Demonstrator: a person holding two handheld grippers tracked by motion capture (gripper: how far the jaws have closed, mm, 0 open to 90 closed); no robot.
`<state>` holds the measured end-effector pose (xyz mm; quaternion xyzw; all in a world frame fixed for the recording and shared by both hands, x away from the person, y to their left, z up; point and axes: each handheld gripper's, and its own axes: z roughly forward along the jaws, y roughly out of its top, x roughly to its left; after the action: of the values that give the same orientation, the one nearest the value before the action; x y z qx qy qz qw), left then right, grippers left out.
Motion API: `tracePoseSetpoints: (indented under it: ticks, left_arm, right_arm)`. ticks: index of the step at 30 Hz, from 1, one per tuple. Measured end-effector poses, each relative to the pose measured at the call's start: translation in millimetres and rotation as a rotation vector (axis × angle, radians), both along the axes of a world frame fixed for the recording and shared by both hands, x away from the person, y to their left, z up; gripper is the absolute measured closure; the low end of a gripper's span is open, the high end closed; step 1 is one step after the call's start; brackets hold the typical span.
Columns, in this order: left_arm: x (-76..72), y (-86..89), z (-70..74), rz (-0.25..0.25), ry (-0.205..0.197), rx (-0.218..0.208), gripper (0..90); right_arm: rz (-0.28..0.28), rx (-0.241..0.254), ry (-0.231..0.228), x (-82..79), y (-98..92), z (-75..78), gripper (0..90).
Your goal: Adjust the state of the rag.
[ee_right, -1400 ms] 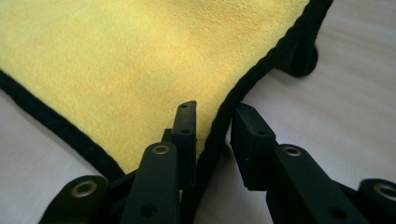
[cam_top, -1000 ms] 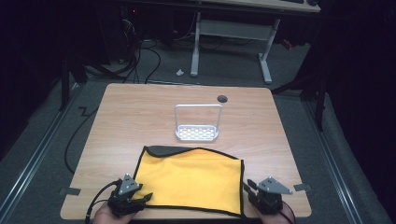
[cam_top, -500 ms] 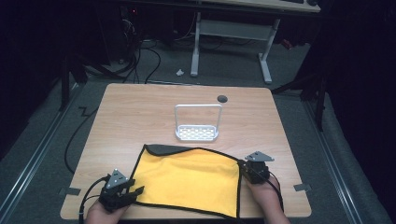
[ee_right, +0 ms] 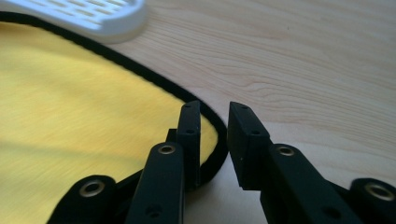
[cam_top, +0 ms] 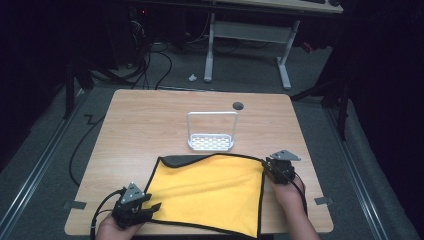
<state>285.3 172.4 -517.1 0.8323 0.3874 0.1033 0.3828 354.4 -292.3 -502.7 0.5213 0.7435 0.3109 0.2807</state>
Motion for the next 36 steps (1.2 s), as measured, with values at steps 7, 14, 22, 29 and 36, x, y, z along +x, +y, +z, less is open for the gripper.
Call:
tracePoseSetpoints:
  ticks: [7, 14, 22, 29, 36]
  left_arm:
    - [48.6, -33.9, -6.2, 0.017, -0.002, 0.064, 53.9]
    - [8.2, -38.6, -7.9, -0.026, -0.021, 0.055, 54.5]
    - [37.7, -60.5, -7.5, -0.063, 0.025, -0.047, 57.0]
    - [81.6, -52.7, 4.6, 0.054, -0.063, -0.041, 59.0]
    - [107.8, -37.5, -0.8, 0.125, -0.039, -0.014, 58.6]
  right_arm:
    - [0.151, 0.028, 0.032, -68.9, 27.3, -0.5, 71.9]
    - [0.121, -0.033, 0.08, -72.0, 19.0, -19.9, 70.9]
    - [0.028, -0.027, 0.06, -61.8, -6.1, -21.5, 71.6]
    - [0.027, -0.016, 0.058, -64.9, -7.7, -22.2, 71.8]
    - [0.021, -0.011, 0.051, -70.8, -8.2, -22.8, 71.8]
